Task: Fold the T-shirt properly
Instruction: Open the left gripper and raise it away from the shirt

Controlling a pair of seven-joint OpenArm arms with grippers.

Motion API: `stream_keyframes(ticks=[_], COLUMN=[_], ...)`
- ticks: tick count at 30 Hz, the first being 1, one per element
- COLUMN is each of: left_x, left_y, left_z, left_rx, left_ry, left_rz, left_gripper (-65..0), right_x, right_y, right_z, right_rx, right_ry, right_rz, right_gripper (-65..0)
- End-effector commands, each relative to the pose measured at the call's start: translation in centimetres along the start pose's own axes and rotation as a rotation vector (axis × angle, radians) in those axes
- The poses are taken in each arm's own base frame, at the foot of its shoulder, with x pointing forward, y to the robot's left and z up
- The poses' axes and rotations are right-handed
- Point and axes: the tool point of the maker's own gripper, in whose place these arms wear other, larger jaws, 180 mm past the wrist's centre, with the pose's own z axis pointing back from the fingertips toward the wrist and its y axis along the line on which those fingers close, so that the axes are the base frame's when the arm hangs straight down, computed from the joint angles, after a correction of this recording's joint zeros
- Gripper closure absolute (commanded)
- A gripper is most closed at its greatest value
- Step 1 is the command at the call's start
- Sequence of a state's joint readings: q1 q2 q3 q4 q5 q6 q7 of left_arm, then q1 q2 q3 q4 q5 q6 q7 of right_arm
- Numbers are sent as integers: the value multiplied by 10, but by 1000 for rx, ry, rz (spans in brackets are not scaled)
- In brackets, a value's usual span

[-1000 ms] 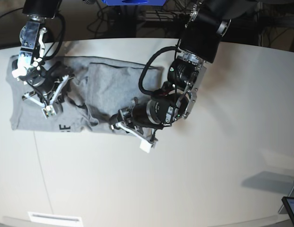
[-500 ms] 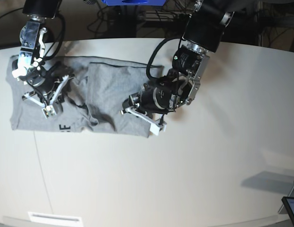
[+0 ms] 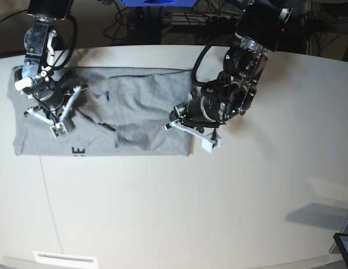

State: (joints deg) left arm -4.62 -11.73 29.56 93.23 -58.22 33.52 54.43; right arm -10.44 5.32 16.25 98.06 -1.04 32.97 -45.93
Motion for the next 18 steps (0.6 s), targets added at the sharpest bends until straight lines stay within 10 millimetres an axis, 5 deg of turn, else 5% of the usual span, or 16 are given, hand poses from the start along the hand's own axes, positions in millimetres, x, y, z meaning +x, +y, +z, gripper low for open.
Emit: stream_keyframes(ticks=[1, 7, 13, 18], left_x=[13, 18, 28, 57], left_y=[-5, -24, -51, -46], left_z=[5, 18, 34, 52], left_rx=[-4, -58, -142, -223], left_ry=[-43, -77, -109, -135], left_rz=[-9, -34, -45, 106], left_gripper=[0, 0, 0, 0], right_x=[4, 36, 45, 52], right_y=[-9, -15, -17, -17], right_z=[9, 37, 42, 46], right_rx=[-39, -98, -108, -113], right_ry=[-2, -105, -129, -150], right_rz=[24, 79, 92, 104], right_gripper=[0, 0, 0, 0])
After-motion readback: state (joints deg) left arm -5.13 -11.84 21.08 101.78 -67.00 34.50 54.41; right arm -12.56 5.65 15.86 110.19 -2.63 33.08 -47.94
